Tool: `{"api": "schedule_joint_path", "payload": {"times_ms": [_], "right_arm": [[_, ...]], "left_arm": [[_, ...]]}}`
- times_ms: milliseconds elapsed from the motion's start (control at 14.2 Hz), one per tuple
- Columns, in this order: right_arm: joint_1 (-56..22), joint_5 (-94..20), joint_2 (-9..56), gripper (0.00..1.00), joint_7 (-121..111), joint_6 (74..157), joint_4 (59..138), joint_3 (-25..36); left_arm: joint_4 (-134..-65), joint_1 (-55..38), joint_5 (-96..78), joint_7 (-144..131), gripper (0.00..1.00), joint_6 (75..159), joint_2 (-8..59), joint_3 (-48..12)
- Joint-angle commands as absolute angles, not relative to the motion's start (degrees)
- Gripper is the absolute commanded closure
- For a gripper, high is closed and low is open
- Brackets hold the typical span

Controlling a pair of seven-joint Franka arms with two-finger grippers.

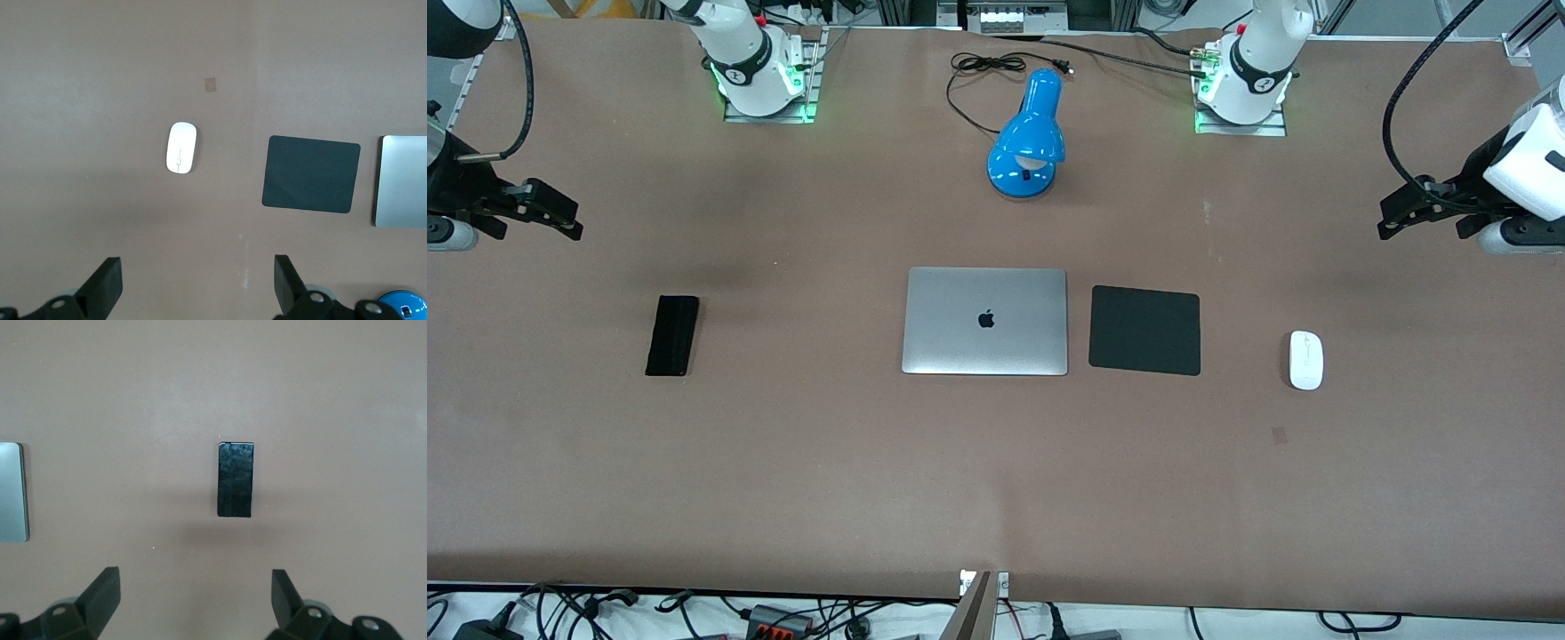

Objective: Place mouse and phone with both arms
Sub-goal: 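Move the right gripper toward the black phone while the left gripper approaches the mouse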

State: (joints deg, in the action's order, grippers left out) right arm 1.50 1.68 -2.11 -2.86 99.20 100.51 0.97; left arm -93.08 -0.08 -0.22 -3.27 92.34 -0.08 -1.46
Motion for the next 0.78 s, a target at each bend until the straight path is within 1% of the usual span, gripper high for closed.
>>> {"api": "schedule_joint_path", "payload": {"times_ms": [0, 424, 635, 706], "right_arm": [[2.02, 1.49, -4.3, 0.0, -2.81, 98.79, 102.39, 0.44], [1.93, 1.49, -2.47, 0.0, -2.81, 98.88, 102.13, 0.35], [2.02, 1.67, 2.1, 0.0, -3.16, 99.4, 101.08, 0.26], [2.02, 2.19, 3.5, 0.0, -3.34, 99.58, 101.07, 0.26]], "left_arm": [[-91.32, -0.17, -0.62, -3.34, 0.0, 91.32, 0.88, -1.58], [-91.41, -0.18, -0.7, -3.69, 0.0, 91.23, 0.97, -1.58], [-91.67, -0.7, -0.62, -3.61, 0.0, 88.07, 1.49, -1.67], [-91.32, -1.23, -0.79, -4.13, 0.0, 86.85, 3.32, -1.67]]}}
